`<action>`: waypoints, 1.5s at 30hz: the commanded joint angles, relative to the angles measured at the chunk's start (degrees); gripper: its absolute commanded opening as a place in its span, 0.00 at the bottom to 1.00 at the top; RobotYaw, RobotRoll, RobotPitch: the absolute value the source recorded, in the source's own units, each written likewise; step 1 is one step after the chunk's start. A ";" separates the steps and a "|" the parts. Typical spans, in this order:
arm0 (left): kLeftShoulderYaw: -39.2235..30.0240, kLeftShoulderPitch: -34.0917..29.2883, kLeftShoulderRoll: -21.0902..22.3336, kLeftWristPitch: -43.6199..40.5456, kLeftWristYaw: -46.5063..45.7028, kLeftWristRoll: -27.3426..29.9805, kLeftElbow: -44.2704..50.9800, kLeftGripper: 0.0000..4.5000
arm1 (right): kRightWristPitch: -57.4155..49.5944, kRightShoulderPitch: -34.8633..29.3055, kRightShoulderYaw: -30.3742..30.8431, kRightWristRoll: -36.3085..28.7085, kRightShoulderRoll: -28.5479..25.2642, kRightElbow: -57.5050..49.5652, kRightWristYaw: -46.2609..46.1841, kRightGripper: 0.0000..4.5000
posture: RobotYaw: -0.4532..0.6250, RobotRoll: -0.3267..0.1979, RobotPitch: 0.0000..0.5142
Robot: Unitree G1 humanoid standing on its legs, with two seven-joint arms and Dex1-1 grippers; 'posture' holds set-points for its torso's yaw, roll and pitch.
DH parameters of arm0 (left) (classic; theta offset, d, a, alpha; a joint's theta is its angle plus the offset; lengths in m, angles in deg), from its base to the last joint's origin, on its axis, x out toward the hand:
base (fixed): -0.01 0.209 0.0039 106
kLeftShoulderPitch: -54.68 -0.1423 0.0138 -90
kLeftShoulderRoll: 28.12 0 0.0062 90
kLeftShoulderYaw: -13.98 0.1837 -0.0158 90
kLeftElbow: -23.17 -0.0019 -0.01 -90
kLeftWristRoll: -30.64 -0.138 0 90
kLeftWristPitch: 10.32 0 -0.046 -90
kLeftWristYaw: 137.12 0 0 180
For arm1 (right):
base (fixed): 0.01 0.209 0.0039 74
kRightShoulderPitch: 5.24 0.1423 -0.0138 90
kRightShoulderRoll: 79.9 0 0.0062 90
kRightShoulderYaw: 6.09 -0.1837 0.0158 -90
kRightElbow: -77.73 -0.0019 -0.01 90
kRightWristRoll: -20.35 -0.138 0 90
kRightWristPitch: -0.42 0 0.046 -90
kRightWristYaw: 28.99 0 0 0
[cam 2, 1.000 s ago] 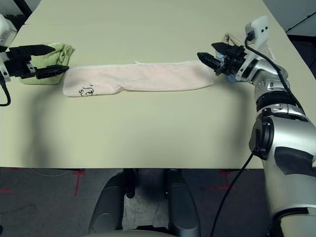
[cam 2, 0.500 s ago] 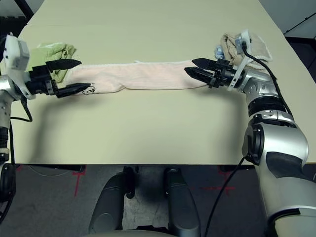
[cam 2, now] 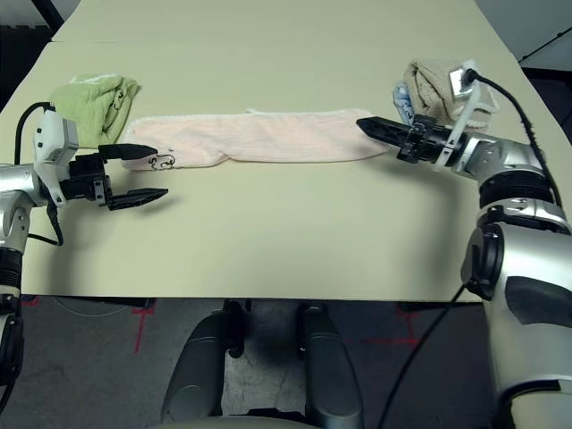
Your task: Fold the towel and set it aside.
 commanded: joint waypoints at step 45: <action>-0.32 -2.27 -1.16 -6.53 -1.59 2.11 7.15 1.00 | -11.89 -9.78 -15.13 -17.91 10.29 -8.42 -30.62 1.00 | 0.39 0.62 0.49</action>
